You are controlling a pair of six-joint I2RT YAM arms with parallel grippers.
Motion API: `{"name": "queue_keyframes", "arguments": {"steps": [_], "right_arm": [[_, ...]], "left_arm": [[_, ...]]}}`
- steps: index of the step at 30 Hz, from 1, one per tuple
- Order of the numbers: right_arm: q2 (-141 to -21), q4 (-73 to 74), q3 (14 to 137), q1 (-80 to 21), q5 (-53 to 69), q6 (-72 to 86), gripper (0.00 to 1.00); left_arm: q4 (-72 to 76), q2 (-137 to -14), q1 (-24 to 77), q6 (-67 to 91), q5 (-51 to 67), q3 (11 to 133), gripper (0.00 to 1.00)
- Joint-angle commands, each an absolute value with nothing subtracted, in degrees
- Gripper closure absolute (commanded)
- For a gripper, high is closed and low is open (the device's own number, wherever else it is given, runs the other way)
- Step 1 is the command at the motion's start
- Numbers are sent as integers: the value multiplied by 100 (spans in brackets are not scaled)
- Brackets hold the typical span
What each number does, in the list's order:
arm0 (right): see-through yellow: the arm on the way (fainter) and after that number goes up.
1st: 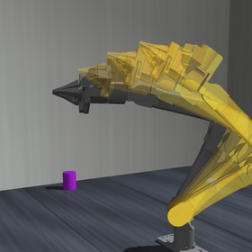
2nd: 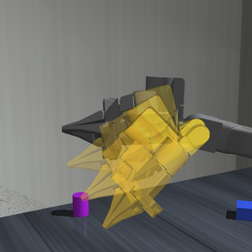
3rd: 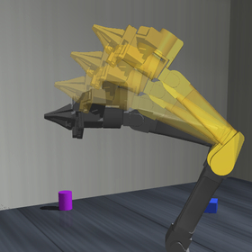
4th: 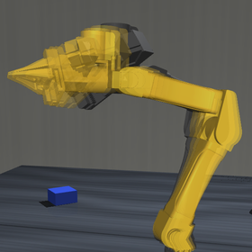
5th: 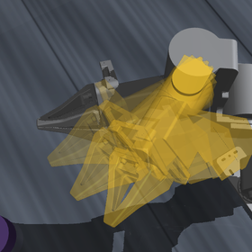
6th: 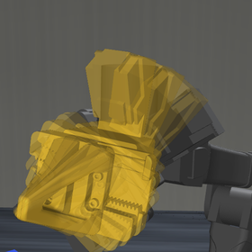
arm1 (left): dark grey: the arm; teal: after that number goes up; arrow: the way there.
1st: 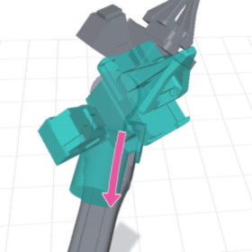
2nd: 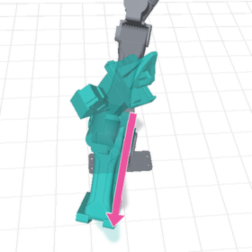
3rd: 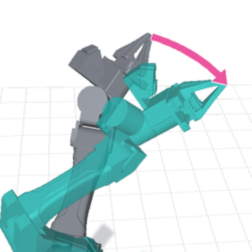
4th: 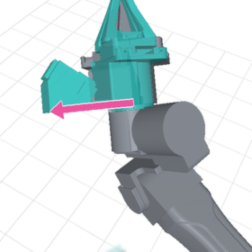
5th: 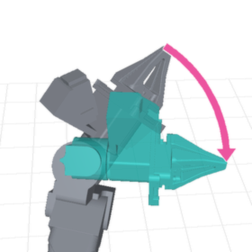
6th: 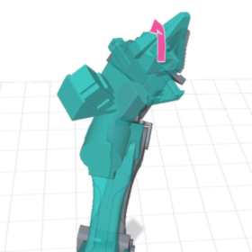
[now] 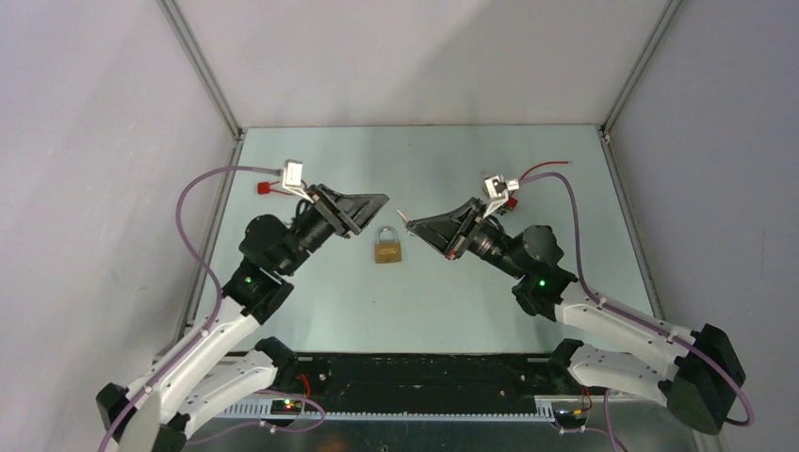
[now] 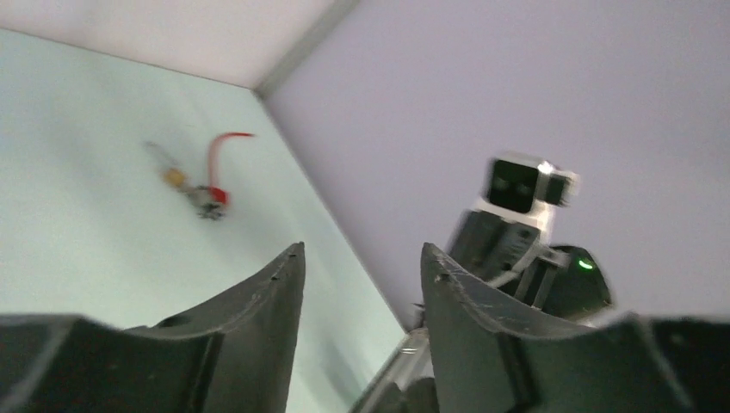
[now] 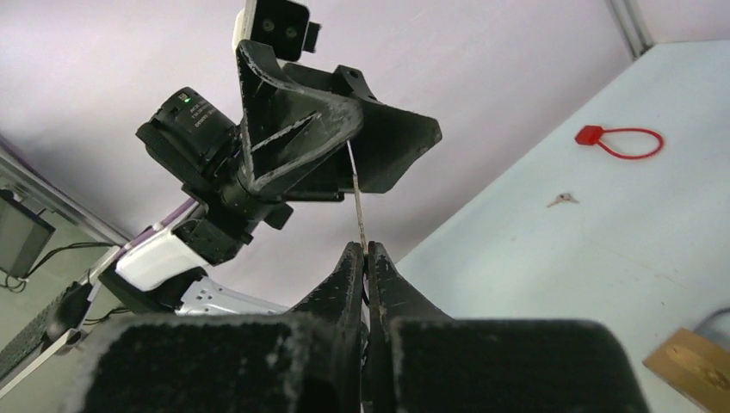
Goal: Unlock with the key
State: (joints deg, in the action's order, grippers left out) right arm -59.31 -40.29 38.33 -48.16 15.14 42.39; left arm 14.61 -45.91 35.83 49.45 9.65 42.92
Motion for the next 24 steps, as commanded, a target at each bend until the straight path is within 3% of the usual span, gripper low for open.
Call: {"name": "queue_keyframes", "arguments": {"steps": [1,2,4,6,12,17,24], "right_arm": [[-5465,-3564,3598,-4805,1142,4036,100],[-5337,-3486,3543,-4794,1120,4030,100],[-5154,-3326,3413,-4778,1030,3983,100],[-4984,-3168,3305,-4762,935,3917,100],[-4659,-2704,3180,-4731,701,3691,100],[-4558,-2469,3130,-4703,643,3574,100],[-4461,-2440,2867,-4664,676,3691,100]], "left_arm": [[282,-4159,3226,4988,-104,4087,37],[176,-4105,3057,5047,-144,3959,23],[-294,-4034,2890,5122,-248,3908,8],[-983,-4158,2856,4832,-426,4078,1],[-2142,-4994,2861,4110,-463,4515,0],[-3042,-6370,2864,3842,-581,5259,0],[-3267,-7994,3039,3988,-788,5927,0]]}}
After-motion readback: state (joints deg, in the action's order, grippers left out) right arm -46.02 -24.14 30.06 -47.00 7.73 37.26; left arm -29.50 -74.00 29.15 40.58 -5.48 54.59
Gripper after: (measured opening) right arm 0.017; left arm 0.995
